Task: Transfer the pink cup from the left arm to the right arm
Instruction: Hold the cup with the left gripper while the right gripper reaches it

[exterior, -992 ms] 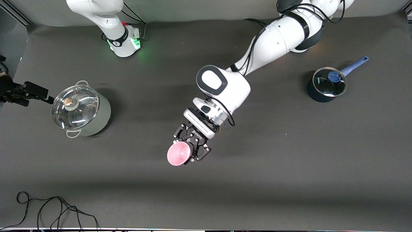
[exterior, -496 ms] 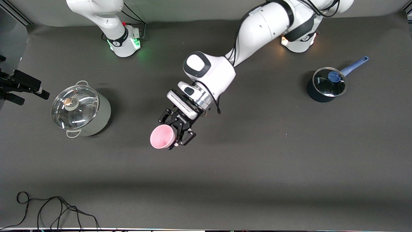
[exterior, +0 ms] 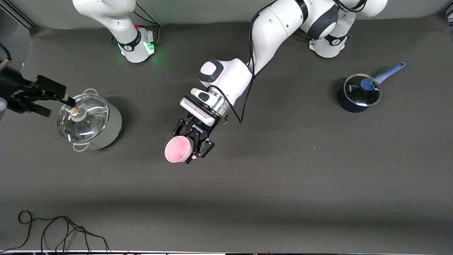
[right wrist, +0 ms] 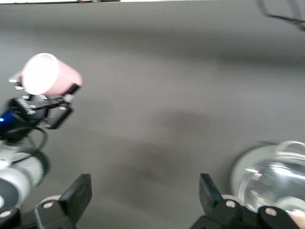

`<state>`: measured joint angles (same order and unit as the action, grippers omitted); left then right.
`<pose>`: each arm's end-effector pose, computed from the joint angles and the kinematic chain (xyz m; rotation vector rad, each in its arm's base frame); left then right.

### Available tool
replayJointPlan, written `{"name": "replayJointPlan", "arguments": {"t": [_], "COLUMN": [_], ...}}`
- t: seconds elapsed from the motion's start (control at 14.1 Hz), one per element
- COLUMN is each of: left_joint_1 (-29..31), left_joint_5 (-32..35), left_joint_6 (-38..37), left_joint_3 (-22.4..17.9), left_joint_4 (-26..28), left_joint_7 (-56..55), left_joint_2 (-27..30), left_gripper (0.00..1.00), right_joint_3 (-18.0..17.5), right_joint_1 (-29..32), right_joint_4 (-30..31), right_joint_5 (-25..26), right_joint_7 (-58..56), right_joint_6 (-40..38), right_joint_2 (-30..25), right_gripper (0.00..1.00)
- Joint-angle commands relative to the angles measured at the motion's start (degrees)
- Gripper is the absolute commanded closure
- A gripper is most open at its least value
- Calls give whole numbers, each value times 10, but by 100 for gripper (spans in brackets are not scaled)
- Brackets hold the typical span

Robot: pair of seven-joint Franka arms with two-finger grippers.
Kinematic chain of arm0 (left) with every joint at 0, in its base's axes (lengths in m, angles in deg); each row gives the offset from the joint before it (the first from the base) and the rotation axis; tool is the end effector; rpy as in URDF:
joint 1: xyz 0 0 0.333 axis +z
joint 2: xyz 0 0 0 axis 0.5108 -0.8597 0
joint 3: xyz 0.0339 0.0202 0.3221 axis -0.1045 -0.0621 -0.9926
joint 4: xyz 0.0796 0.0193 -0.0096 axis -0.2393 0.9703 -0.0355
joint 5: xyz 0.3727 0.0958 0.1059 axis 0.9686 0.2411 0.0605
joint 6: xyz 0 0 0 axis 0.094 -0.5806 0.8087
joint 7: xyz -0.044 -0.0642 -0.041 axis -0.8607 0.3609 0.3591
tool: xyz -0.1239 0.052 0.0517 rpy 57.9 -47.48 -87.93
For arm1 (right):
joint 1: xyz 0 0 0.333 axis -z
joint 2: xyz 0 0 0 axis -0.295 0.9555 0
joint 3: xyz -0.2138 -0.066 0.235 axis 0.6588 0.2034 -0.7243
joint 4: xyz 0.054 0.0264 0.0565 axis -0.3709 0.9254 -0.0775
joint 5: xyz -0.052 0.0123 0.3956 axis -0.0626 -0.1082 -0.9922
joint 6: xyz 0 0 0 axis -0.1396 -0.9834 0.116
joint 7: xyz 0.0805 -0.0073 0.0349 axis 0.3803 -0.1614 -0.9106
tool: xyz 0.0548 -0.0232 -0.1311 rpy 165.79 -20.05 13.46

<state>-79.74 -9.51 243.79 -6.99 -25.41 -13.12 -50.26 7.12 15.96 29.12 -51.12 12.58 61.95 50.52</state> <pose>0.5843 -0.6038 0.3795 2.0649 -0.8002 1.6772 0.5974 0.0593 0.6315 -2.7684 -0.1656 -0.0944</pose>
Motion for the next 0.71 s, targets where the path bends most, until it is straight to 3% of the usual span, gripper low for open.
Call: {"name": "replayJointPlan", "arguments": {"t": [0.0,0.28,0.64], "left_joint_1": [-10,-9,-9], "left_joint_5": [-2,-2,-2], "left_joint_6": [1,1,0], "left_joint_3": [-11,-11,-14], "left_joint_4": [-10,-10,-10], "left_joint_7": [-11,-11,-12], "left_joint_2": [-1,-1,-2], "left_gripper": [100,100,100], "right_joint_3": [3,3,4], "right_joint_1": [-13,-83,-129], "right_joint_4": [-28,-45,-99], "right_joint_5": [-19,51,58], "right_joint_7": [-3,56,74], "right_joint_6": [28,69,86], "right_joint_2": [34,64,121], "right_gripper": [0,0,0]}}
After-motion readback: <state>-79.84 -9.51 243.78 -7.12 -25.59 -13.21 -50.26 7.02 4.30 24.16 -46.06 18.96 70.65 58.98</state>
